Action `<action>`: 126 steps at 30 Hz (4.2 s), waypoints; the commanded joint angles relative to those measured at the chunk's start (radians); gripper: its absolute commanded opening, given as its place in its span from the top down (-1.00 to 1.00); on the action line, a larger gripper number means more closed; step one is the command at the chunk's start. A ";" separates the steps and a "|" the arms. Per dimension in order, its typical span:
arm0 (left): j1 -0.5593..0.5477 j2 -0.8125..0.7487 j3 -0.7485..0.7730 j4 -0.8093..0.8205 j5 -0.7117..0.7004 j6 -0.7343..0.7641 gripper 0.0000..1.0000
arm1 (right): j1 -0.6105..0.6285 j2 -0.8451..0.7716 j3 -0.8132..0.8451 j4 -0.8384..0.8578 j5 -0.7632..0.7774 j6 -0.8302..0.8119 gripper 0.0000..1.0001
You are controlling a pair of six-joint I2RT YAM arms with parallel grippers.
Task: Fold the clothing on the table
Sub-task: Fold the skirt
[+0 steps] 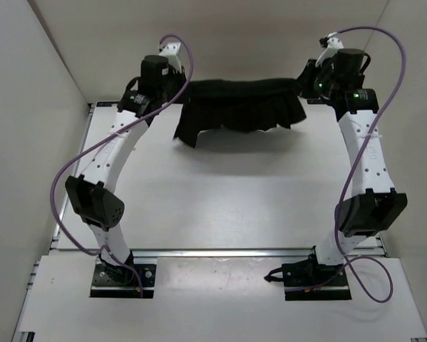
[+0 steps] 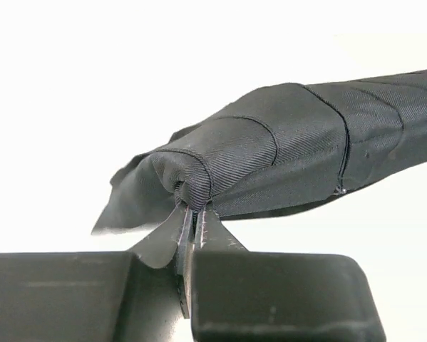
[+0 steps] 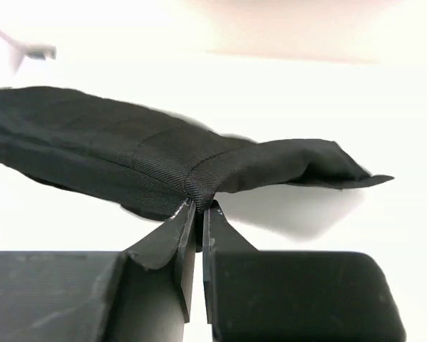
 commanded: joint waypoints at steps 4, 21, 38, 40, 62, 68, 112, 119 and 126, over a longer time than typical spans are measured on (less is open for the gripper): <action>0.054 -0.161 0.057 -0.022 -0.176 0.087 1.00 | -0.023 -0.154 -0.047 0.087 0.203 -0.081 1.00; -0.125 -0.795 -0.950 -0.128 -0.153 -0.147 1.00 | 0.192 -0.714 -1.013 -0.048 0.194 0.180 1.00; 0.112 -0.335 -0.896 0.049 0.022 -0.119 1.00 | 0.052 -0.218 -0.875 0.286 -0.040 0.100 0.96; 0.129 -0.295 -0.855 0.035 0.017 -0.110 0.92 | 0.034 -0.181 -0.853 0.346 -0.086 0.120 0.70; 0.002 -0.530 -1.131 0.421 0.325 -0.304 1.00 | 0.173 -0.156 -0.925 0.588 -0.283 0.145 1.00; -0.024 -0.439 -1.151 0.588 0.472 -0.346 0.88 | 0.230 -0.009 -0.846 0.610 -0.329 0.146 1.00; 0.050 0.075 -0.798 0.254 -0.087 -0.309 1.00 | 0.109 0.332 -0.599 0.259 0.012 -0.016 1.00; 0.056 0.067 -0.790 0.236 -0.108 -0.328 1.00 | 0.072 0.303 -0.611 0.243 0.045 -0.015 0.99; 0.079 -0.008 -0.810 0.262 -0.021 -0.323 1.00 | 0.088 0.245 -0.596 0.251 0.015 0.007 0.99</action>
